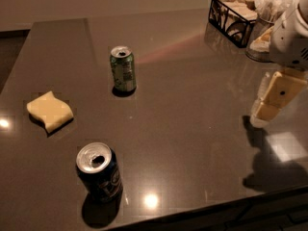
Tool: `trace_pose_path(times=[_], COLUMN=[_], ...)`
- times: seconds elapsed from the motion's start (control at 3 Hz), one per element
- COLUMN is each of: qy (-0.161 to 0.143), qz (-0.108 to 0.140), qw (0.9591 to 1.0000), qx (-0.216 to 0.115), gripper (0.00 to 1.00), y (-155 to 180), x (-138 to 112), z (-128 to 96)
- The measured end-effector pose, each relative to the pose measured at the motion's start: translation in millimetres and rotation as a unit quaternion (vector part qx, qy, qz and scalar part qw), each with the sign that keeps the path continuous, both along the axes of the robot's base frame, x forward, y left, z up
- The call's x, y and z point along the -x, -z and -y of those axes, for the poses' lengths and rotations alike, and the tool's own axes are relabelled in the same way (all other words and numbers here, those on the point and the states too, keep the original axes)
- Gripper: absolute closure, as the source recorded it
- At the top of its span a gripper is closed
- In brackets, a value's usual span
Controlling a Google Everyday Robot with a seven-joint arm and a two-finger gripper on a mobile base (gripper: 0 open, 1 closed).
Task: Move green can near pepsi can
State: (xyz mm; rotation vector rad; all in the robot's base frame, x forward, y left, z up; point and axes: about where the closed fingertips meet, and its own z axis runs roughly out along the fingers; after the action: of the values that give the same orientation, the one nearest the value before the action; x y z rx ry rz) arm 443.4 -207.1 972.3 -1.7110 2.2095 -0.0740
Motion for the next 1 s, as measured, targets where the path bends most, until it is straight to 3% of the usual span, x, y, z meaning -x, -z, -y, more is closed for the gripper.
trace_pose_path(times=[0.67, 1.0], qy=[0.019, 0.017], qz=[0.002, 0.001], qw=[0.9968, 0.9966], qx=[-0.078, -0.081], gripper=[0.00, 0.00], y=[21, 20], x=[-25, -28], z=[-35, -38])
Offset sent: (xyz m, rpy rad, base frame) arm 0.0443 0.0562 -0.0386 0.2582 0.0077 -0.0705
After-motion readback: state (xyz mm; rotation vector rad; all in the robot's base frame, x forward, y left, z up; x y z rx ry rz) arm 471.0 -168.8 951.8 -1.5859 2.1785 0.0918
